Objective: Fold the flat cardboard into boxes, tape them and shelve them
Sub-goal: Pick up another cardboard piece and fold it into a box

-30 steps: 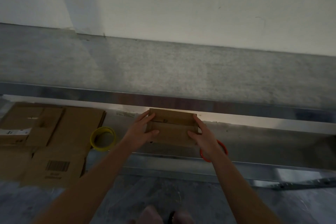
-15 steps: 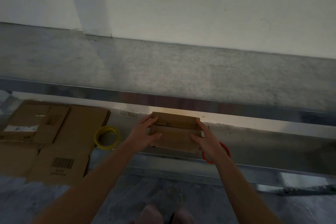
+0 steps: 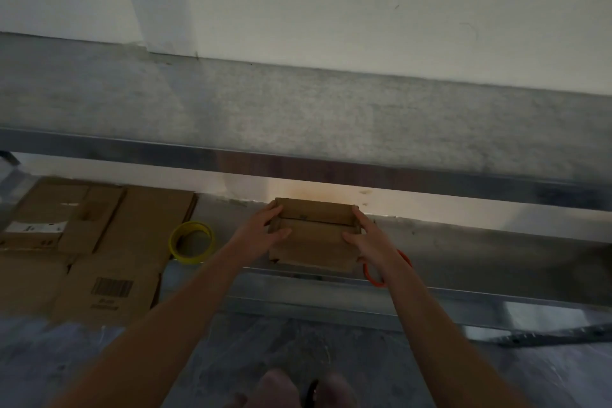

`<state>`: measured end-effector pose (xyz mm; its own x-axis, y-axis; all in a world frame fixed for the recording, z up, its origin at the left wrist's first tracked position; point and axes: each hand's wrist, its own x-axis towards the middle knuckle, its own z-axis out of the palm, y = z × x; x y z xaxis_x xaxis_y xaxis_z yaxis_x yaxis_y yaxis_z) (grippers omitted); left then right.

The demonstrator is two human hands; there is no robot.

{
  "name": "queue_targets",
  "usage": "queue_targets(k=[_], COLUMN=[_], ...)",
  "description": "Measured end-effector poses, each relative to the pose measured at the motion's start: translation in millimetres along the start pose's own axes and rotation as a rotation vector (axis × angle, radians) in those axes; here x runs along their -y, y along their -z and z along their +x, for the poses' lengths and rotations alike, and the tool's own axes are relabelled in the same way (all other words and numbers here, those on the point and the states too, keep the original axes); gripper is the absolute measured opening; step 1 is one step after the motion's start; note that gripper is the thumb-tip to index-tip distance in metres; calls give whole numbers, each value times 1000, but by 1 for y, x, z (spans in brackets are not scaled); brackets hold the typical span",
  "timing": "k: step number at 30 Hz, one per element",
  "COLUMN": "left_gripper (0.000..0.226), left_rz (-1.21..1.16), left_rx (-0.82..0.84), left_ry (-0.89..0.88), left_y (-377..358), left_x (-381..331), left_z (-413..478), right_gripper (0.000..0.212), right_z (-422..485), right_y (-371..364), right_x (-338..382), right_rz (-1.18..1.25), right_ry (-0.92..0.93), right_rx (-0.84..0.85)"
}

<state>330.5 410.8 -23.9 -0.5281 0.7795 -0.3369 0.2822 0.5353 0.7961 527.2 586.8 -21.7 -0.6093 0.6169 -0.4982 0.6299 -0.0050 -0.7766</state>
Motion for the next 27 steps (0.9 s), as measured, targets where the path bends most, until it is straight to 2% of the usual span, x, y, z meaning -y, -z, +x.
queue_targets(k=[4, 8, 16, 19, 24, 27], left_gripper=[77, 76, 74, 75, 74, 75], left_rz=[105, 101, 246, 382, 641, 810], left_rx=[71, 9, -9, -11, -69, -120], left_ry=[9, -33, -50, -90, -253, -336], left_y=[-8, -19, -20, -17, -5, 10], left_x=[14, 30, 30, 31, 27, 29], left_z=[-9, -18, -13, -15, -23, -33], right_gripper=[76, 80, 75, 76, 66, 60], right_z=[-11, -17, -18, -24, -39, -44], right_y=[-9, -18, -20, -19, -29, -50], right_x=[-10, -23, -20, -19, -10, 8], right_rz=[-122, -134, -228, -371, -640, -808], right_ry=[-3, 29, 71, 182, 378, 567], right_rx=[69, -15, -19, -87, -231, -239])
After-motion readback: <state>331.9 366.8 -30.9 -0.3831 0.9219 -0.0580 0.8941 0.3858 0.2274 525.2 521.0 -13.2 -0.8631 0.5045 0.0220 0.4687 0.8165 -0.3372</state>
